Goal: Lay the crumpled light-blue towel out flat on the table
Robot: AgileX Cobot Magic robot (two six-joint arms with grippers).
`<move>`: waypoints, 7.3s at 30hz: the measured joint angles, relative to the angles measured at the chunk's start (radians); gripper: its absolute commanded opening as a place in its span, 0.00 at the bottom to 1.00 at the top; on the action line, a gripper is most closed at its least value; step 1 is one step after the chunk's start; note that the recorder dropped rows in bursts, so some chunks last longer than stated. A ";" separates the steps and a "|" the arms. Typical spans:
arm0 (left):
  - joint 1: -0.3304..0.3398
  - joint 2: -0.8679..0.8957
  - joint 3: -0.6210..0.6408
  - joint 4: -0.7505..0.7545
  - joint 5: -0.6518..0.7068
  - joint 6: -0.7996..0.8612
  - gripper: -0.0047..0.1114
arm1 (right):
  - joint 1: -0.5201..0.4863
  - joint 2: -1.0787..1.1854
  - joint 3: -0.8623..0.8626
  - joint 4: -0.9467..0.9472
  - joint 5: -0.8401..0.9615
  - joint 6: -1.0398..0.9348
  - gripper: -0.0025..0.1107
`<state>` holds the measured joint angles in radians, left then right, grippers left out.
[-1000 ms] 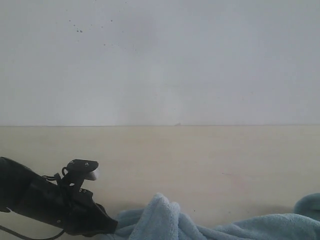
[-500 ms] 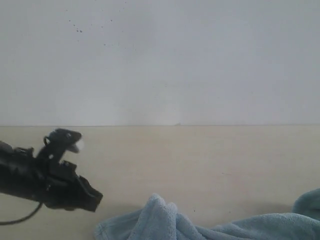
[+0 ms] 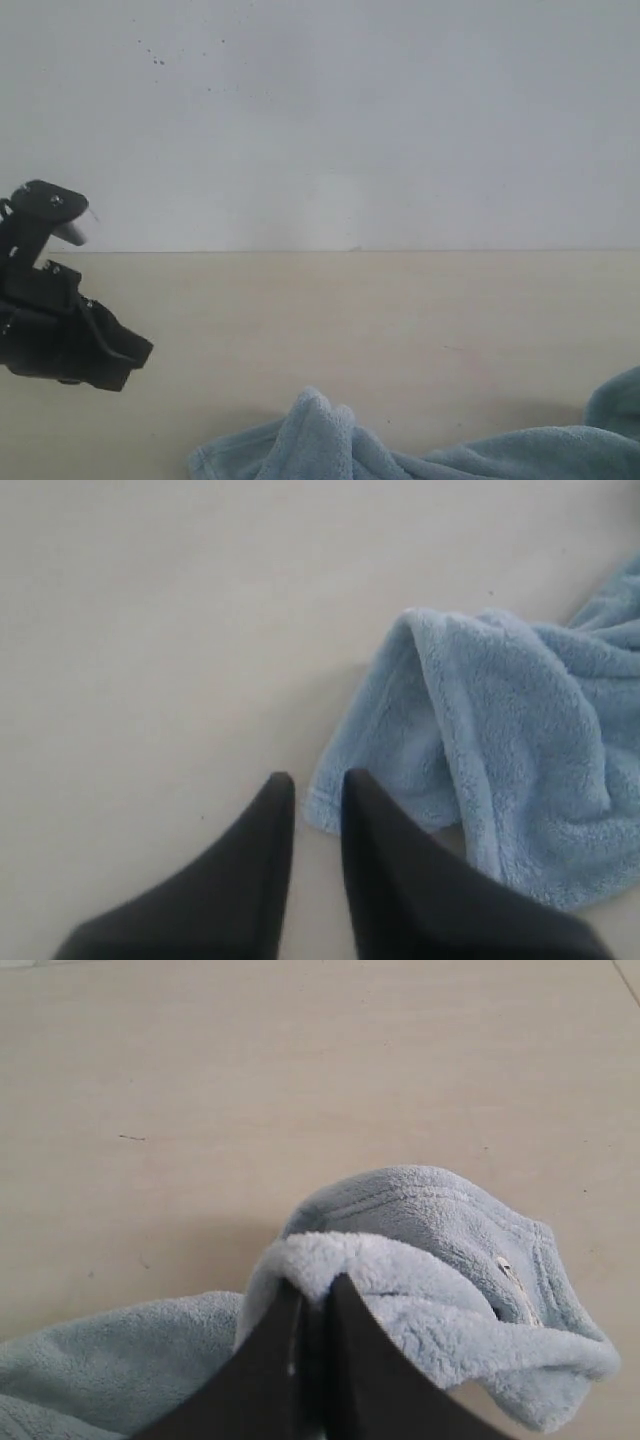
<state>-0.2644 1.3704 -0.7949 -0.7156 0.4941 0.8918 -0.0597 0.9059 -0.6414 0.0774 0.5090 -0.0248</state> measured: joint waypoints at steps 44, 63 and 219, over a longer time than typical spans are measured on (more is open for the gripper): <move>-0.071 0.530 -0.005 -0.704 -0.104 0.558 0.57 | 0.000 -0.002 0.000 0.004 -0.108 0.000 0.03; -0.093 0.568 -0.027 -0.620 -0.140 0.473 0.07 | 0.000 -0.002 0.000 0.004 -0.113 0.000 0.03; -0.143 0.351 -0.058 0.423 -0.145 -0.453 0.52 | 0.151 0.426 0.009 -0.366 -0.248 0.324 0.02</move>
<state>-0.4076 1.7209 -0.8530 -0.2927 0.3495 0.4388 0.0916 1.3322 -0.6321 -0.2882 0.2614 0.2993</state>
